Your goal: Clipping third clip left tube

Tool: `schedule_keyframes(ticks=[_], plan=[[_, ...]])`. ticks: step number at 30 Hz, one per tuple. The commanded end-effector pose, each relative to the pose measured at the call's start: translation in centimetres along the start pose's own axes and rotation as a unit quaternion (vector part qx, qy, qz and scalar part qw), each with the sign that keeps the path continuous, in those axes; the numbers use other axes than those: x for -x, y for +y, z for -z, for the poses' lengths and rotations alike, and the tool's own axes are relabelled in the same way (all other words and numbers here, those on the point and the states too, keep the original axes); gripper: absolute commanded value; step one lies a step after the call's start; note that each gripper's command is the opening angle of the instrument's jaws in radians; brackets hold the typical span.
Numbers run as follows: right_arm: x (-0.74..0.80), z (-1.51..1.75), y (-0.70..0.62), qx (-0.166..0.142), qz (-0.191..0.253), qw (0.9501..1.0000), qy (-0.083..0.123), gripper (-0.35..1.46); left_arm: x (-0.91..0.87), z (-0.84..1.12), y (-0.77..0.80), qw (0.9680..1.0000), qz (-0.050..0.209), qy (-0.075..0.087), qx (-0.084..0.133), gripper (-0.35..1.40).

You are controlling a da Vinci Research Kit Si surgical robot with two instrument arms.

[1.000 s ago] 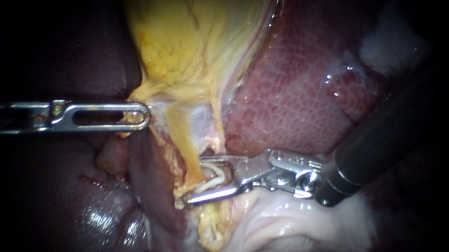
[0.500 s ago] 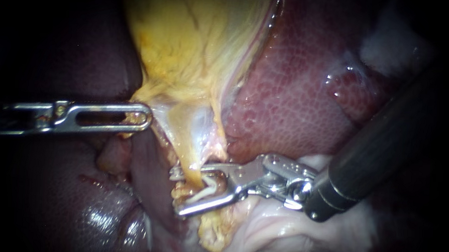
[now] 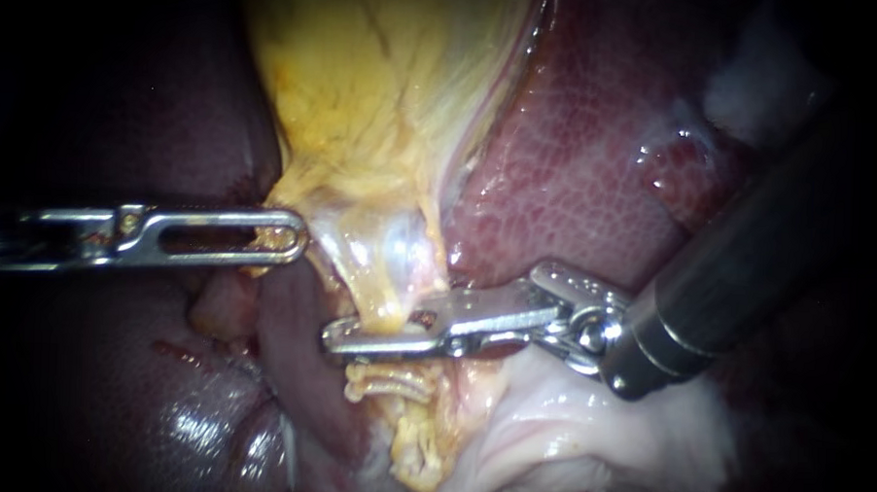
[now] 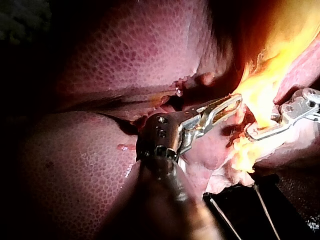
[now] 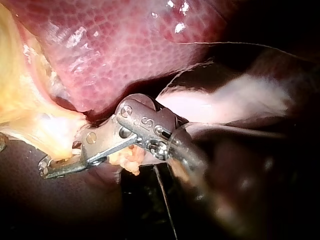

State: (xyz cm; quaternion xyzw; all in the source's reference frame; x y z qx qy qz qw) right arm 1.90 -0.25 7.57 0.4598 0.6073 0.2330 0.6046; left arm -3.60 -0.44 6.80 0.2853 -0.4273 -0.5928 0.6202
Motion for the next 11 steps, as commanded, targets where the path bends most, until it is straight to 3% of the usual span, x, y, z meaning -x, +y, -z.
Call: schedule_keyframes(ticks=[1,11], plan=[[0.01,0.01,0.01,0.001,0.0,1.0,0.0,-0.35,0.0,0.0,0.0,1.0,0.0,0.0,0.0,-0.35],[0.02,0.03,0.05,0.002,-0.003,1.0,0.001,-0.35,0.0,0.0,0.0,1.0,0.0,0.0,0.0,-0.35]])
